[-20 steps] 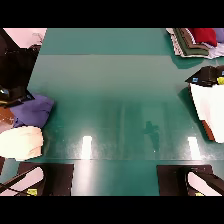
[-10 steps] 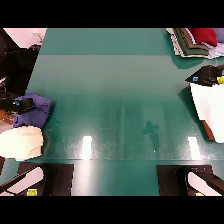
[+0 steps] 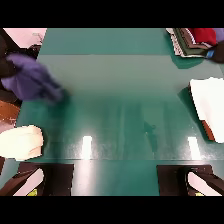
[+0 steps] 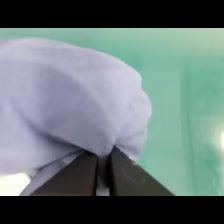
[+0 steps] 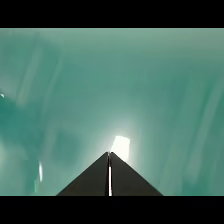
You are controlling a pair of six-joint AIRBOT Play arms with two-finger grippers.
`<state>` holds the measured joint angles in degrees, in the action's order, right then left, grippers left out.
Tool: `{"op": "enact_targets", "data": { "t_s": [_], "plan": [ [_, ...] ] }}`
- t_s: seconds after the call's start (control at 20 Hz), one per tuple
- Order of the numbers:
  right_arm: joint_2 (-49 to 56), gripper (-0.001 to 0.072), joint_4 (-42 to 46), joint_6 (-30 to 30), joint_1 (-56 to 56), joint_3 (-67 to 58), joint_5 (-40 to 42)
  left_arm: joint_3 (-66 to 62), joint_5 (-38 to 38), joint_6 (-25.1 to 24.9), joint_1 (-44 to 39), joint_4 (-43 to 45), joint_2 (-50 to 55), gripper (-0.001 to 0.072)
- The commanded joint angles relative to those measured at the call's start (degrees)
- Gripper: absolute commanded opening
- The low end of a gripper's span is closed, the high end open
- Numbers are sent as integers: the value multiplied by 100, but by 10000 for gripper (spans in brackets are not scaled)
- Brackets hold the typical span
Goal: Fold the shirts.
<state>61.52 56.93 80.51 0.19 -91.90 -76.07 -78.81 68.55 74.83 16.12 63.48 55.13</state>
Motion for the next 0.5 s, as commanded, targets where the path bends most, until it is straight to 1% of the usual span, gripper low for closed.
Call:
{"op": "enact_targets", "data": {
  "t_s": [0.0, 0.1, 0.2, 0.3, 0.45],
  "plan": [
    [81, 18, 4, 2, 4, -813, 592, -1574, 647, 240, -1189, -76, -186, 29],
    [260, 19, 2, 4, 4, -1294, 527, -1880, 649, 361, -1969, -72, -186, 29],
    [525, 19, -7, 2, 7, -1751, 328, -1858, 883, 566, -2549, -20, -96, 29],
    [785, 18, -42, 4, 7, -2133, -9, -1593, 994, 824, -3008, -2, 92, 29],
    [1110, 19, -44, 4, 7, -2472, -509, -772, 612, 927, -3722, -11, 457, 30]
  ]
}}
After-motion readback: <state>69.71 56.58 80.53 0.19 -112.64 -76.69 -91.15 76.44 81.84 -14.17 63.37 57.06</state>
